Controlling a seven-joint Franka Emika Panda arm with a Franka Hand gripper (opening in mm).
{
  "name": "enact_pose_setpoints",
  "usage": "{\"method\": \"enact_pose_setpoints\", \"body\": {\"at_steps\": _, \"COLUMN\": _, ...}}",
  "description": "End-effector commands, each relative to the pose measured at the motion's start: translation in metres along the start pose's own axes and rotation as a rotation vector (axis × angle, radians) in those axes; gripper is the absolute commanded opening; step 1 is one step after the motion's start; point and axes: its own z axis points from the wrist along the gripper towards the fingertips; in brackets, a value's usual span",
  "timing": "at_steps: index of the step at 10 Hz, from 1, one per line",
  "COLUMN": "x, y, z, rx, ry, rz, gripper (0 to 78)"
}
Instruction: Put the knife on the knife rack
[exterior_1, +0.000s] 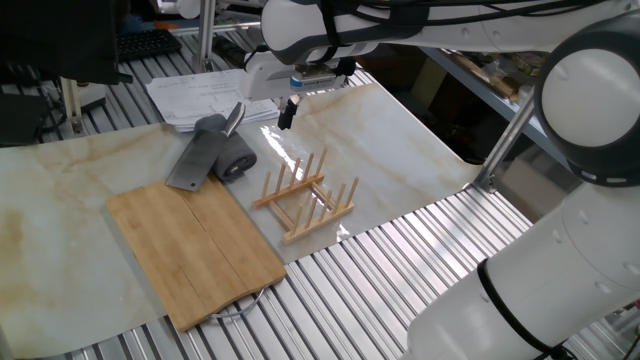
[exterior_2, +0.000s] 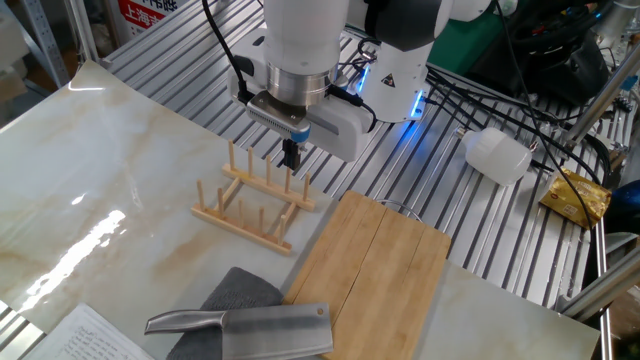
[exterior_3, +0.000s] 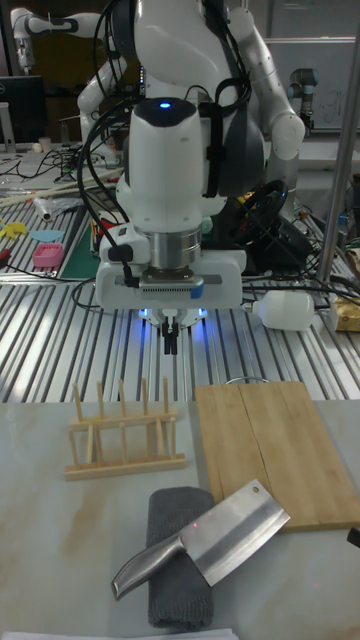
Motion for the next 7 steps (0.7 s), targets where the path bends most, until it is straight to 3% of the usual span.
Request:
{"method": "enact_pose_setpoints", "body": {"at_steps": 1, "x": 0.000, "y": 0.000, "z": 0.000, "rx": -0.096, "ry": 0.045, "rz": 0.259, "gripper": 0.0}}
{"method": "enact_pose_setpoints", "body": {"at_steps": 2, "x": 0.000, "y": 0.002, "z": -0.002, "rx": 0.000, "ry": 0.036, "rz": 0.260, "gripper": 0.0}}
{"method": "enact_pose_setpoints", "body": {"at_steps": 3, "x": 0.002, "y": 0.003, "z": -0.003, "rx": 0.031, "ry": 0.032, "rz": 0.265, "gripper": 0.0}}
{"method": "enact_pose_setpoints", "body": {"at_steps": 4, "x": 0.005, "y": 0.009, "z": -0.006, "rx": 0.011, "ry": 0.037, "rz": 0.283, "gripper": 0.0}}
{"method": "enact_pose_setpoints", "body": {"at_steps": 7, "x": 0.006, "y": 0.012, "z": -0.008, "rx": 0.008, "ry": 0.047, "rz": 0.283, "gripper": 0.0}}
